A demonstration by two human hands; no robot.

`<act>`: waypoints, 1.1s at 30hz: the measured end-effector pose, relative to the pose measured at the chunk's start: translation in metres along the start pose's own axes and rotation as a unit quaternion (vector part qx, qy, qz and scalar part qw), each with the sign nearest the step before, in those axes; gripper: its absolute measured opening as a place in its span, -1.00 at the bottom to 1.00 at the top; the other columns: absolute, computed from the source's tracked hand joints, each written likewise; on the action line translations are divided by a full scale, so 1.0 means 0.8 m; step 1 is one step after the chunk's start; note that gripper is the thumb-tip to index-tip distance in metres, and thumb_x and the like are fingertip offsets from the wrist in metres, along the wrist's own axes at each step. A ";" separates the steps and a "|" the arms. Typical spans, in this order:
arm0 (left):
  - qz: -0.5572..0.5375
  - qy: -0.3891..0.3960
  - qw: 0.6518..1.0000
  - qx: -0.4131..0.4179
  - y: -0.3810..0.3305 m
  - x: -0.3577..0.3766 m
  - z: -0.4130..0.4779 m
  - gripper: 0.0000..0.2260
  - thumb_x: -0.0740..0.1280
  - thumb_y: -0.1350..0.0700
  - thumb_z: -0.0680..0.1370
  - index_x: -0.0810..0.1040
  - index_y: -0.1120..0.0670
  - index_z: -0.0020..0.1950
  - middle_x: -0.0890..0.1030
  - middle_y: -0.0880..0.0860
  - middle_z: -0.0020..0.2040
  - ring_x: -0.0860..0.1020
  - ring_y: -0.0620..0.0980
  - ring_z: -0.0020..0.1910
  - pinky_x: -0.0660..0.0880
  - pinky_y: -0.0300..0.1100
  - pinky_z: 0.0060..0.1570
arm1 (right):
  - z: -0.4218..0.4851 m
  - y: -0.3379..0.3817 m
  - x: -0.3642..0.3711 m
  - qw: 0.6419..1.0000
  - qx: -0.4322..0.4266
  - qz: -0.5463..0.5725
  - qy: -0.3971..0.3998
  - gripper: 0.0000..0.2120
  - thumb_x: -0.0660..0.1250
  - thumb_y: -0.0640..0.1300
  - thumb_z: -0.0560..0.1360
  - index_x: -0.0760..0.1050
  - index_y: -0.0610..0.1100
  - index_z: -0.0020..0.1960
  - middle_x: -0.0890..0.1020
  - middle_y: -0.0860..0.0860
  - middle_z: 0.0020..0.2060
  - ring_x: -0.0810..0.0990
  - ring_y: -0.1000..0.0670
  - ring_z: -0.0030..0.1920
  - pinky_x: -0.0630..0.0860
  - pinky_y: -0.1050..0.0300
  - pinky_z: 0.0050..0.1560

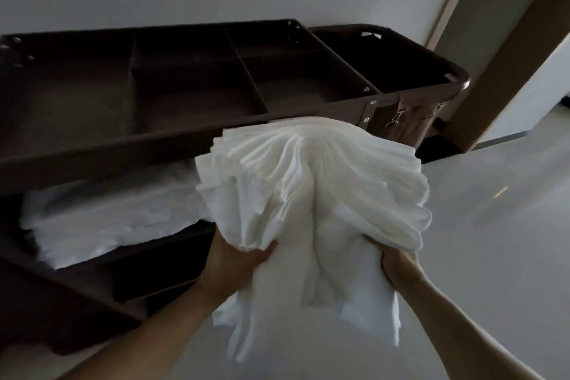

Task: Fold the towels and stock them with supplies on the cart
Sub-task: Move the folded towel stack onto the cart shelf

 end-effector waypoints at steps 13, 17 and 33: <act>-0.022 -0.140 0.990 -0.020 0.030 0.043 0.071 -0.65 0.59 0.19 0.37 0.66 -0.12 0.06 0.72 -0.08 0.00 0.67 -0.09 0.04 0.59 -0.30 -0.15 | 0.125 -0.065 0.053 0.991 -0.023 -0.014 0.134 -0.25 0.51 0.18 0.19 0.43 0.21 0.37 0.58 0.40 0.15 0.53 0.38 0.14 0.44 0.50 0.03; 0.058 -0.134 0.989 -0.004 0.013 0.037 0.106 -0.63 0.49 -0.02 0.40 0.58 -0.21 0.20 0.67 -0.14 0.10 0.62 -0.18 0.10 0.58 -0.22 0.02 | 0.149 -0.044 0.088 0.988 -0.007 -0.027 0.149 -0.39 0.46 0.26 0.26 0.36 0.46 0.27 0.58 0.38 0.14 0.54 0.37 0.09 0.44 0.27 0.04; 0.645 -0.080 0.673 0.353 -0.016 0.103 0.199 -0.54 0.21 0.06 0.52 0.53 0.22 0.36 0.54 0.26 0.32 0.53 0.33 0.25 0.45 0.22 0.24 | 0.228 -0.006 0.170 0.960 0.065 -0.252 0.105 -0.25 0.16 0.36 0.56 0.30 -0.27 0.41 0.48 -0.27 0.33 0.48 -0.30 0.30 0.41 -0.03 0.21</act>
Point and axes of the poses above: each hand's wrist, its own z-axis towards the middle knuckle, its own x-axis out of the palm, y = z × x, the point moved 4 cm from there along z, towards the middle knuckle
